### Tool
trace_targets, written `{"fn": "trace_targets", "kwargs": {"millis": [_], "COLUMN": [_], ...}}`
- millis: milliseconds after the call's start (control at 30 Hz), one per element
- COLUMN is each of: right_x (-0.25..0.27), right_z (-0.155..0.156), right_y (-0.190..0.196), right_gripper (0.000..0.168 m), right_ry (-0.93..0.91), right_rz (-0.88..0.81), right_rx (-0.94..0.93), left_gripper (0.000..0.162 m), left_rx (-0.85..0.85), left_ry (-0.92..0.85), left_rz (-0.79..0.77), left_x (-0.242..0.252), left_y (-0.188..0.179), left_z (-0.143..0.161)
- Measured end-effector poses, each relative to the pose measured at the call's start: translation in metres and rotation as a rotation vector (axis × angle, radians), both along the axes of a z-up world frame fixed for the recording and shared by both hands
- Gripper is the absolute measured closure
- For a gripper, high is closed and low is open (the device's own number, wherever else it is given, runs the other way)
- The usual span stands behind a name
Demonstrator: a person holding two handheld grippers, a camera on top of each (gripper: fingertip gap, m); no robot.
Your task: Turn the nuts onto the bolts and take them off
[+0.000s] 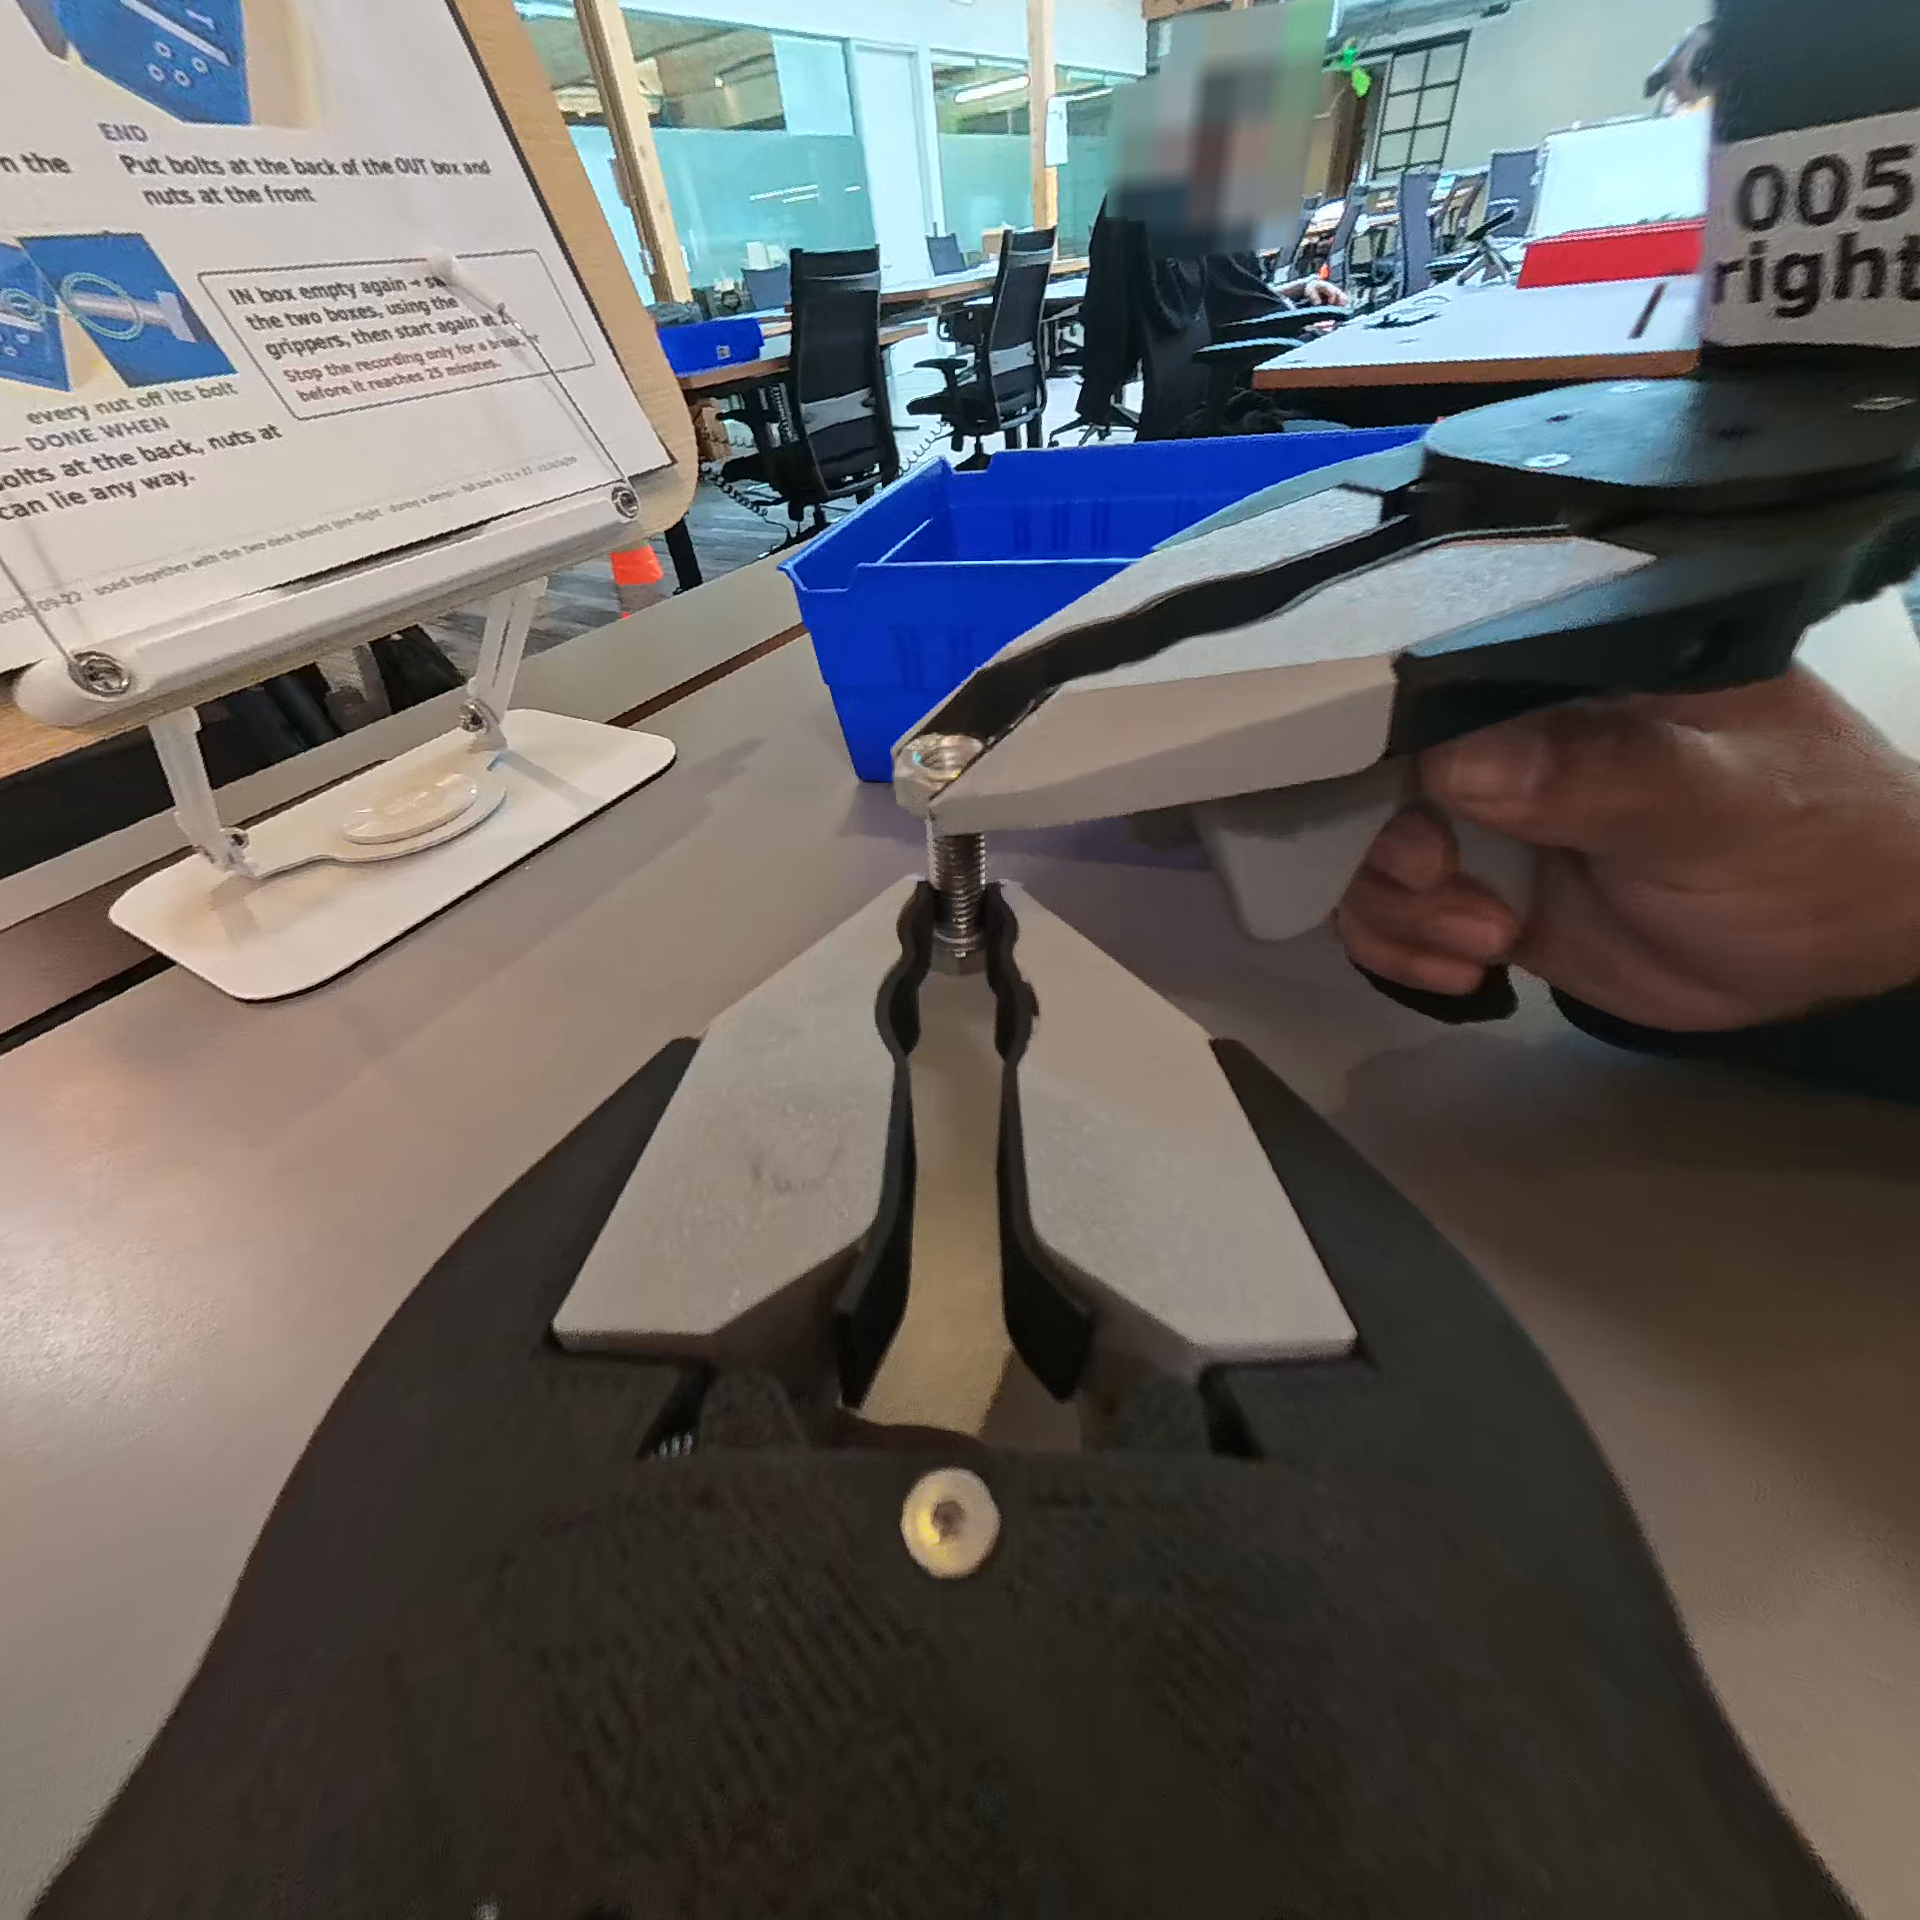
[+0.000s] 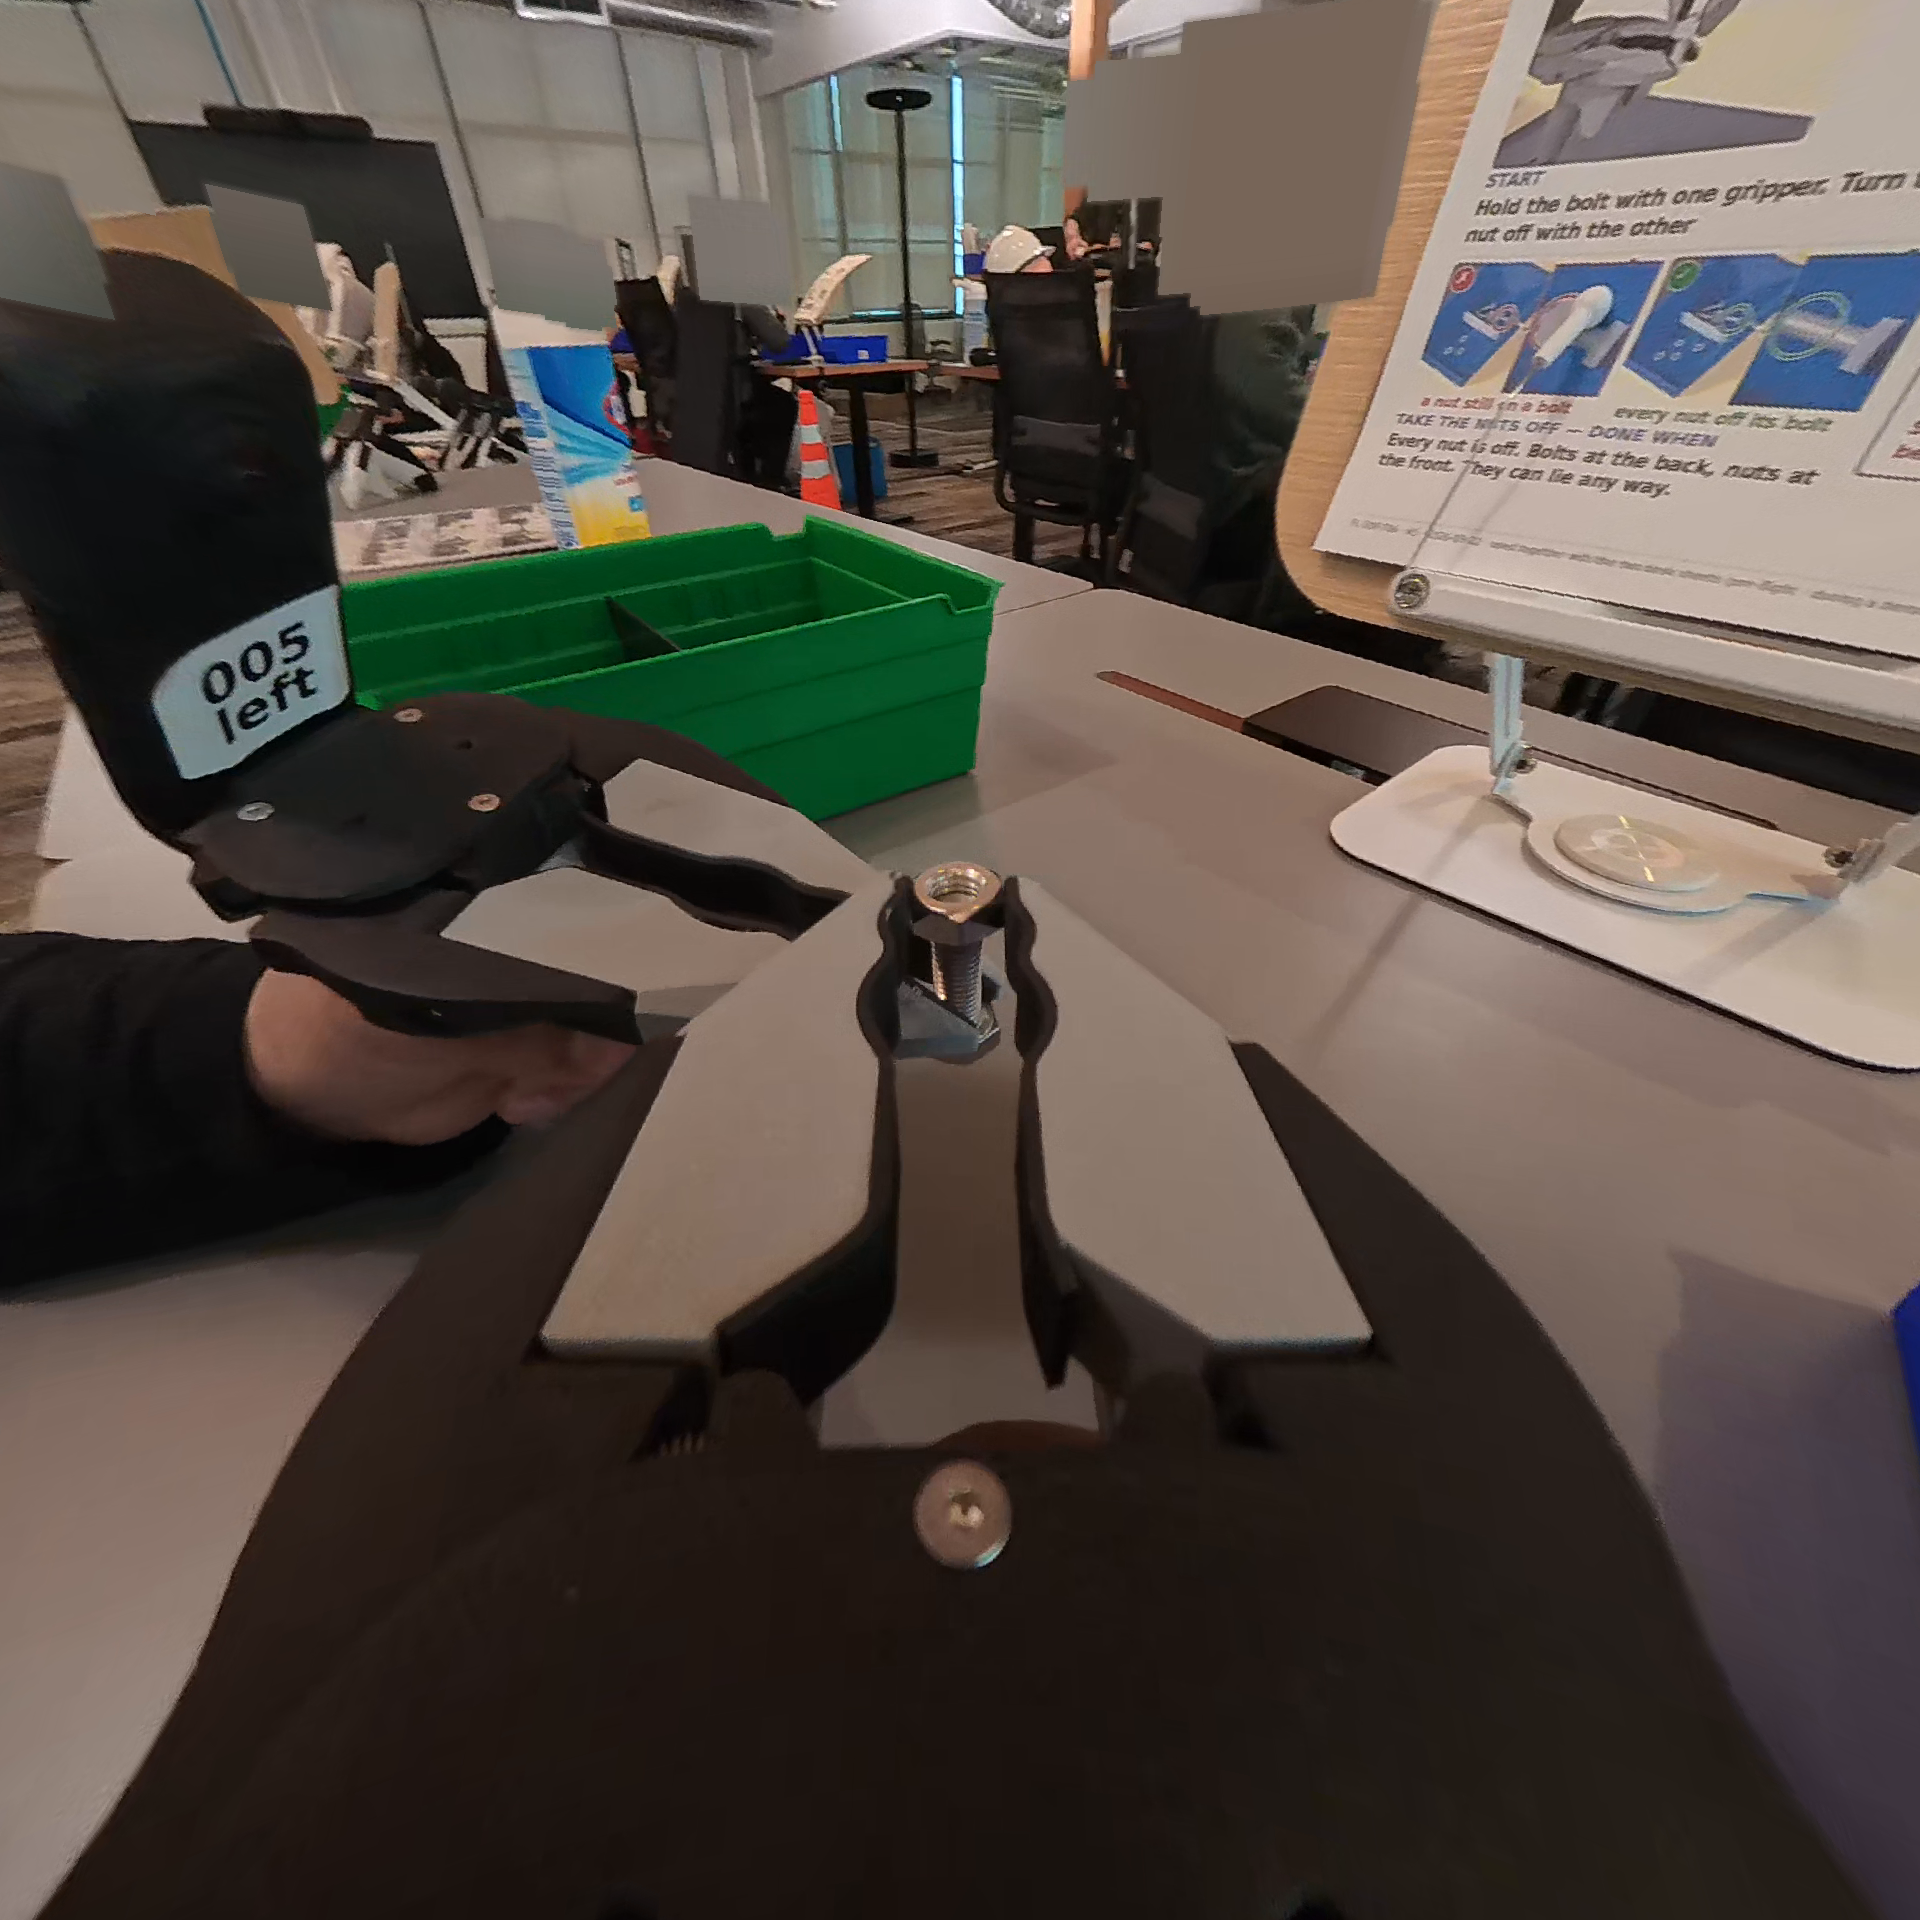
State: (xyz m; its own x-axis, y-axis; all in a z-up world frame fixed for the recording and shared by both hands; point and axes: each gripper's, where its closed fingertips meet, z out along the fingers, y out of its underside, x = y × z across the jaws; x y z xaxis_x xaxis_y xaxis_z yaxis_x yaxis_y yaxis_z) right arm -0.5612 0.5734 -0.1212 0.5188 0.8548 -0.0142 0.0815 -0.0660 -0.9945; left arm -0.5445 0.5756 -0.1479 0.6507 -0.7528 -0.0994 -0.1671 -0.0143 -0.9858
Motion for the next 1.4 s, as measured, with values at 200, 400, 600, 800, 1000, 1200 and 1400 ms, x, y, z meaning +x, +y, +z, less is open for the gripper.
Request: {"fn": "trace_targets", "kwargs": {"millis": [200,400,600,800,1000,1200,1400], "right_x": [-0.001,-0.001,0.006,0.020,0.016,0.013,0.006], "right_z": [-0.001,0.000,0.014,0.025,0.021,0.018,0.014], "right_y": [0.003,0.004,-0.011,-0.027,-0.057,-0.076,-0.082], "right_gripper": [0.154,0.149,0.139,0.138,0.137,0.139,0.144], "right_ry": [-0.009,0.031,0.062,0.067,0.101,0.096,0.081], "right_rz": [-0.099,-0.083,0.146,0.383,0.620,0.737,0.760], "right_rx": [0.026,0.012,0.029,-0.005,-0.074,-0.102,-0.103], "left_gripper": [0.155,0.155,0.155,0.155,0.155,0.155,0.155], "left_rx": [-0.009,-0.031,-0.051,-0.158,-0.121,-0.099,-0.089], "left_ry": [0.007,0.000,-0.018,-0.059,-0.071,-0.099,-0.089], "left_rz": [0.029,0.012,-0.116,-0.387,-0.581,-0.700,-0.720], "left_x": [-0.002,-0.002,0.004,0.003,0.009,0.010,0.012], "left_y": [0.002,0.002,-0.008,-0.030,-0.061,-0.081,-0.086], "left_z": [-0.002,-0.002,0.001,-0.001,0.007,0.012,0.012]}}
